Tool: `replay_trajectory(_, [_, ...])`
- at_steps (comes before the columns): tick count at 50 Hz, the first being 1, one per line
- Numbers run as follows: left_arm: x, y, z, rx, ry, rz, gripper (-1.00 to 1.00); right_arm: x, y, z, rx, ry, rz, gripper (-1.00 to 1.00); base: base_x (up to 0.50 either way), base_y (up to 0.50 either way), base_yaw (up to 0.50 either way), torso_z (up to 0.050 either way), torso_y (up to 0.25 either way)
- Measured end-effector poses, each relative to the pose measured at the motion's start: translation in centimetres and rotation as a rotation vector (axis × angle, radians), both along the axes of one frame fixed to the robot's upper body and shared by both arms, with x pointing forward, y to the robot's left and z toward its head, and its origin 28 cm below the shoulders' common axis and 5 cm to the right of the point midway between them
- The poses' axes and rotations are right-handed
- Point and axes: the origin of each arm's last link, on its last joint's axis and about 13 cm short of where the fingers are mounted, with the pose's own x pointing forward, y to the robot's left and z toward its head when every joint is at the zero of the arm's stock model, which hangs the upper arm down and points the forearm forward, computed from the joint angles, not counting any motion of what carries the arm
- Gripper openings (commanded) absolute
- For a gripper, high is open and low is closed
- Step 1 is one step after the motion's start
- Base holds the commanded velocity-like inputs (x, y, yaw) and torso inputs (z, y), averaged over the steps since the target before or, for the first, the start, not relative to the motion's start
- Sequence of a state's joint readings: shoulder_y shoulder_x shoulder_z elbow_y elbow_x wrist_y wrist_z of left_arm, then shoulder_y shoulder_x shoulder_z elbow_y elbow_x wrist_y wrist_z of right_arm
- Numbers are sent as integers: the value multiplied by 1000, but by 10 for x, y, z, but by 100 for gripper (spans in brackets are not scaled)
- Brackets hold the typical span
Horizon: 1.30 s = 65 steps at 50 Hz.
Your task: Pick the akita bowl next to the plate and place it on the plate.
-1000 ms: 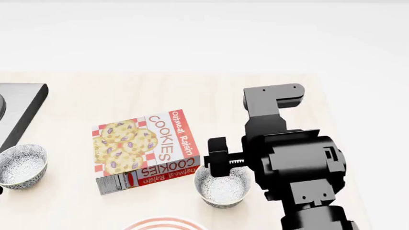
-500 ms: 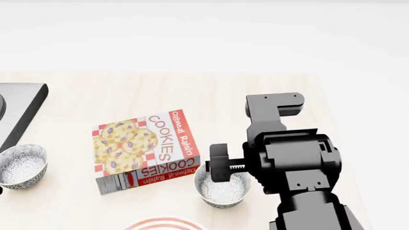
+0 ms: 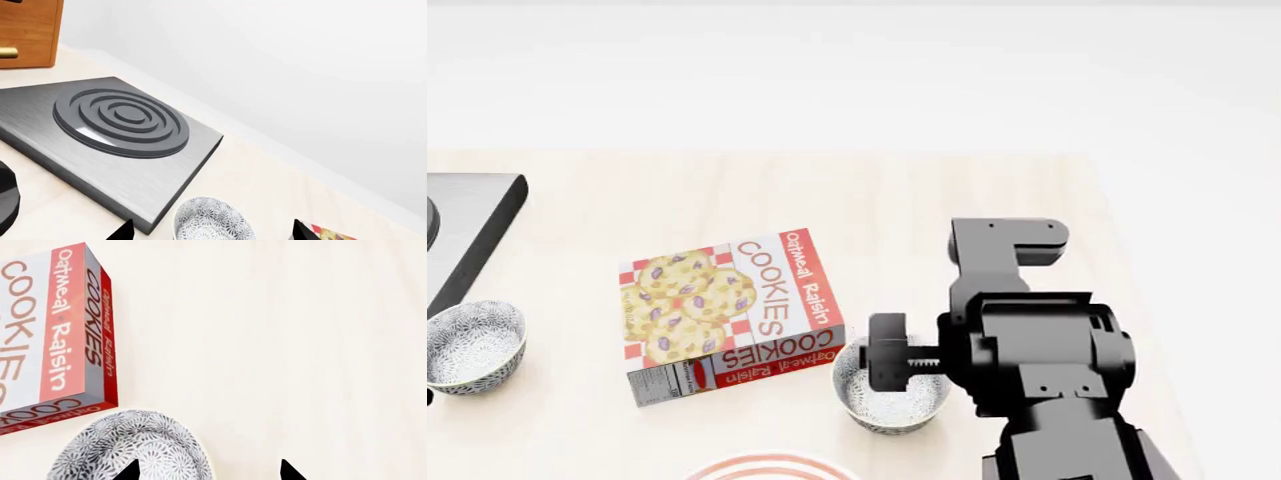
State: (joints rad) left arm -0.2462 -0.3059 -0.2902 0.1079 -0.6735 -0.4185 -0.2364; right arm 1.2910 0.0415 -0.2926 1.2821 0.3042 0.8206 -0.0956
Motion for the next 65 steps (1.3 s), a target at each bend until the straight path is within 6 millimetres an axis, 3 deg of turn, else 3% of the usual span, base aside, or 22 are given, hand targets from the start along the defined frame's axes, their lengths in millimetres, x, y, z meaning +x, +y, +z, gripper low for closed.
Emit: replay_trajectory(65, [0, 0, 0, 0, 1, 1, 100, -12, -4, -30, 92, 73, -31, 100, 0, 0, 0, 0, 0])
